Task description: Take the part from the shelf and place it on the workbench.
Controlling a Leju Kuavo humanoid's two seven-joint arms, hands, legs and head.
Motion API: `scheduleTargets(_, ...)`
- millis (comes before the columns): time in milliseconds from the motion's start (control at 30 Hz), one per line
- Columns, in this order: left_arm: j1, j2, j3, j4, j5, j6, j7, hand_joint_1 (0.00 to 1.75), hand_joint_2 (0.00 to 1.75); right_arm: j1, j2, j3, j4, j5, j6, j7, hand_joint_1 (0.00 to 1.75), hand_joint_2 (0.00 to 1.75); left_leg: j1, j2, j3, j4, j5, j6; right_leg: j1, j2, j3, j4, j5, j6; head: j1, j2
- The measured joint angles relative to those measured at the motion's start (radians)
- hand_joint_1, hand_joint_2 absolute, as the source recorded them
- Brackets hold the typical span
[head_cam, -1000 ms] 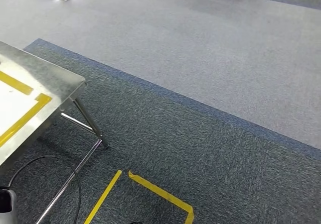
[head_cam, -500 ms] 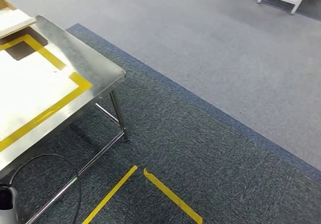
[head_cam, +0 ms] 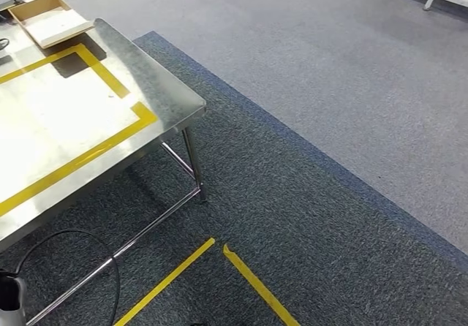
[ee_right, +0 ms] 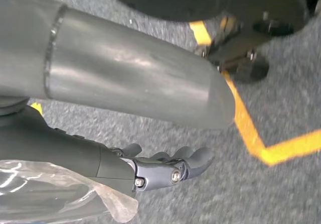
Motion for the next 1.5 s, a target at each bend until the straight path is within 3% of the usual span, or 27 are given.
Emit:
scheduleTargets(67, 0.002, 0.001, 0.0, 0.0, 0.005, 0.0, 0.0, 1.75, 1.75, -0.001, 0.001, 0.0, 0.0, 0.001, -0.001, 0.0, 0.0, 0.0, 0.006, 0.004, 0.059, -0.116, 0.065, -0.004, -0.001, -0.006, 0.002, 0.003, -0.004, 0.007, 0.0, 0.0)
scheduleTargets(133, 0.003, 0.002, -0.002, -0.001, 0.008, 0.0, 0.0, 1.75, 1.75, -0.002, 0.002, 0.0, 0.0, 0.001, -0.002, -0.001, 0.0, 0.0, 0.004, 0.007, 0.112, -0.223, 0.095, -0.001, 0.001, -0.008, 0.0, 0.01, -0.009, 0.018, 0.0, 0.0)
scheduleTargets(233, 0.01, 0.002, -0.007, -0.003, 0.002, 0.0, 0.0, 1.75, 1.75, -0.003, 0.002, 0.0, 0.0, 0.001, -0.002, -0.001, 0.0, 0.0, -0.001, 0.007, 0.12, -0.248, 0.089, 0.021, 0.003, -0.011, -0.004, 0.01, -0.01, 0.034, 0.001, 0.0)
scheduleTargets(300, 0.014, 0.002, -0.008, -0.004, -0.001, 0.0, 0.0, 1.75, 1.75, -0.003, 0.002, 0.0, 0.0, 0.001, -0.002, -0.001, 0.0, 0.0, 0.0, 0.007, 0.121, -0.252, 0.091, 0.035, 0.001, -0.012, -0.015, 0.03, -0.027, 0.043, 0.002, 0.0)
scheduleTargets(333, 0.015, 0.002, -0.009, -0.004, -0.002, 0.0, 0.0, 1.75, 1.75, -0.004, 0.002, 0.0, 0.0, 0.001, -0.002, -0.001, 0.0, 0.0, 0.001, 0.007, 0.122, -0.254, 0.092, 0.042, 0.001, -0.012, -0.034, 0.068, -0.05, 0.046, 0.004, 0.0)
scheduleTargets(400, 0.015, 0.002, -0.011, -0.005, -0.002, 0.0, 0.0, 1.75, 1.75, -0.003, 0.002, 0.0, 0.0, 0.001, -0.002, -0.001, 0.0, 0.0, -0.001, 0.008, 0.122, -0.254, 0.092, 0.051, 0.001, -0.012, -0.098, 0.198, -0.112, 0.048, 0.009, 0.0)
scheduleTargets(467, 0.017, 0.002, -0.013, -0.005, -0.003, 0.0, 0.0, 1.75, 1.75, -0.002, 0.003, 0.0, 0.0, 0.001, 0.0, -0.001, 0.0, 0.0, -0.005, 0.007, 0.122, -0.254, 0.091, 0.054, 0.001, -0.012, -0.151, 0.299, -0.139, 0.047, 0.01, 0.0)
scheduleTargets(500, 0.018, 0.002, -0.014, -0.005, -0.004, 0.0, 0.0, 1.75, 1.75, -0.002, 0.003, -0.001, 0.0, 0.001, 0.001, -0.001, 0.0, 0.0, -0.007, 0.007, 0.123, -0.254, 0.09, 0.054, 0.001, -0.012, -0.154, 0.298, -0.125, 0.045, 0.01, 0.0)
scheduleTargets(533, 0.018, 0.001, -0.015, -0.005, -0.006, 0.0, 0.0, 1.75, 1.75, -0.002, 0.003, -0.001, 0.0, 0.001, 0.002, -0.002, 0.0, 0.0, -0.008, 0.006, 0.125, -0.254, 0.089, 0.054, 0.002, -0.012, -0.137, 0.258, -0.094, 0.041, 0.01, 0.0)
scheduleTargets(567, 0.018, 0.001, -0.015, -0.005, -0.007, 0.0, 0.0, 1.75, 1.75, -0.003, 0.003, -0.001, 0.0, 0.001, 0.003, -0.003, 0.0, 0.0, -0.009, 0.005, 0.127, -0.254, 0.089, 0.054, 0.003, -0.012, -0.105, 0.191, -0.056, 0.035, 0.01, 0.0)
scheduleTargets(633, 0.018, 0.001, -0.015, -0.005, -0.009, 0.0, 0.0, 1.75, 1.75, -0.004, 0.002, -0.001, 0.0, 0.001, 0.004, -0.005, 0.0, 0.0, -0.013, 0.004, 0.127, -0.252, 0.086, 0.048, 0.008, -0.011, -0.042, 0.065, -0.011, 0.026, 0.01, 0.0)
scheduleTargets(667, 0.018, 0.001, -0.015, -0.006, -0.009, 0.0, 0.0, 1.75, 1.75, -0.004, 0.002, -0.001, 0.0, 0.001, 0.005, -0.006, 0.0, 0.0, -0.013, 0.004, 0.126, -0.252, 0.085, 0.044, 0.01, -0.01, -0.025, 0.033, -0.006, 0.024, 0.01, 0.0)
scheduleTargets(800, 0.022, 0.002, -0.014, -0.01, -0.009, 0.0, 0.0, 1.75, 1.75, 0.001, 0.002, -0.002, 0.0, 0.001, 0.007, -0.009, 0.0, 0.0, -0.01, 0.005, 0.122, -0.241, 0.077, 0.025, 0.009, -0.011, -0.011, 0.012, -0.005, 0.014, 0.008, 0.0)
scheduleTargets(867, 0.025, 0.003, -0.014, -0.011, -0.01, 0.0, 0.0, 1.75, 1.75, 0.0, 0.002, -0.002, 0.0, 0.001, 0.007, -0.011, 0.0, 0.0, -0.008, 0.006, 0.092, -0.168, 0.033, 0.015, 0.004, -0.013, -0.004, 0.006, -0.004, 0.005, 0.005, 0.0)
scheduleTargets(933, 0.028, 0.004, -0.014, -0.011, -0.01, 0.001, 0.0, 1.75, 1.75, -0.001, 0.002, -0.002, 0.0, 0.002, 0.008, -0.014, 0.0, 0.0, -0.007, 0.007, 0.034, -0.042, -0.023, 0.009, 0.005, -0.014, 0.0, 0.005, -0.008, 0.0, 0.003, 0.0)
scheduleTargets(967, 0.031, 0.004, -0.014, -0.011, -0.01, 0.001, 0.0, 1.75, 1.75, -0.001, 0.002, -0.002, 0.0, 0.002, 0.008, -0.015, 0.0, 0.0, -0.006, 0.007, 0.012, 0.003, -0.033, 0.006, 0.005, -0.014, 0.003, 0.005, -0.01, -0.002, 0.003, 0.0)
scheduleTargets(1000, 0.035, 0.004, -0.014, -0.011, -0.01, 0.001, 0.0, 1.75, 1.75, 0.0, 0.002, -0.002, 0.0, 0.003, 0.008, -0.016, 0.0, 0.0, -0.005, 0.007, 0.005, 0.015, -0.024, 0.005, 0.005, -0.014, 0.006, 0.006, -0.012, -0.001, 0.003, 0.0)
scheduleTargets(1033, 0.037, 0.004, -0.015, -0.011, -0.011, 0.001, 0.0, 1.75, 1.75, 0.001, 0.002, -0.002, 0.0, 0.004, 0.009, -0.016, 0.0, 0.0, -0.004, 0.007, 0.015, -0.012, 0.005, 0.004, 0.004, -0.014, 0.01, 0.006, -0.015, 0.0, 0.003, 0.0)
scheduleTargets(1100, 0.038, 0.004, -0.015, -0.011, -0.011, 0.001, 0.0, 1.75, 1.75, 0.002, 0.002, -0.003, 0.0, 0.006, 0.01, -0.018, 0.0, 0.0, -0.002, 0.009, 0.069, -0.133, 0.076, 0.005, 0.004, -0.013, 0.019, 0.008, -0.024, 0.006, 0.003, 0.0)
scheduleTargets(1133, 0.038, 0.004, -0.015, -0.012, -0.011, 0.001, 0.0, 1.75, 1.75, 0.002, 0.002, -0.003, 0.0, 0.006, 0.01, -0.018, 0.0, 0.0, -0.003, 0.01, 0.094, -0.19, 0.095, 0.008, 0.006, -0.012, 0.021, 0.011, -0.029, 0.012, 0.003, 0.0)
scheduleTargets(1167, 0.038, 0.004, -0.015, -0.013, -0.012, 0.001, 0.0, 1.75, 1.75, 0.001, 0.002, -0.003, 0.0, 0.006, 0.01, -0.019, 0.0, 0.0, -0.004, 0.011, 0.108, -0.224, 0.1, 0.012, 0.008, -0.012, 0.02, 0.013, -0.031, 0.017, 0.004, 0.0)
scheduleTargets(1267, 0.042, 0.004, -0.015, -0.016, -0.011, 0.001, 0.0, 1.75, 1.75, -0.001, 0.002, -0.003, 0.0, 0.007, 0.011, -0.019, 0.0, 0.0, -0.007, 0.009, 0.113, -0.242, 0.09, 0.031, 0.009, -0.014, 0.016, 0.012, -0.036, 0.033, 0.006, 0.0)
scheduleTargets(1333, 0.042, 0.004, -0.015, -0.018, -0.012, 0.001, 0.0, 1.75, 1.75, -0.002, 0.002, -0.003, 0.0, 0.007, 0.011, -0.019, 0.0, 0.0, -0.004, 0.009, 0.119, -0.248, 0.088, 0.045, 0.008, -0.014, -0.001, 0.046, -0.059, 0.042, 0.01, 0.0)
scheduleTargets(1433, 0.041, 0.003, -0.014, -0.019, -0.012, 0.001, 0.0, 1.75, 1.75, -0.001, 0.002, -0.003, 0.0, 0.008, 0.011, -0.02, 0.0, 0.0, -0.004, 0.01, 0.124, -0.25, 0.083, 0.058, 0.006, -0.014, -0.104, 0.234, -0.132, 0.049, 0.016, 0.0)
scheduleTargets(1467, 0.042, 0.002, -0.014, -0.019, -0.013, 0.001, 0.0, 1.75, 1.75, 0.0, 0.003, -0.003, 0.0, 0.008, 0.011, -0.02, 0.0, 0.0, -0.006, 0.009, 0.126, -0.249, 0.08, 0.06, 0.006, -0.014, -0.139, 0.288, -0.142, 0.05, 0.016, 0.0)
scheduleTargets(1500, 0.042, 0.002, -0.014, -0.019, -0.013, 0.001, 0.0, 1.75, 1.75, 0.001, 0.003, -0.003, 0.0, 0.008, 0.011, -0.02, 0.0, 0.0, -0.007, 0.008, 0.128, -0.249, 0.078, 0.062, 0.006, -0.014, -0.159, 0.309, -0.133, 0.05, 0.016, 0.0)
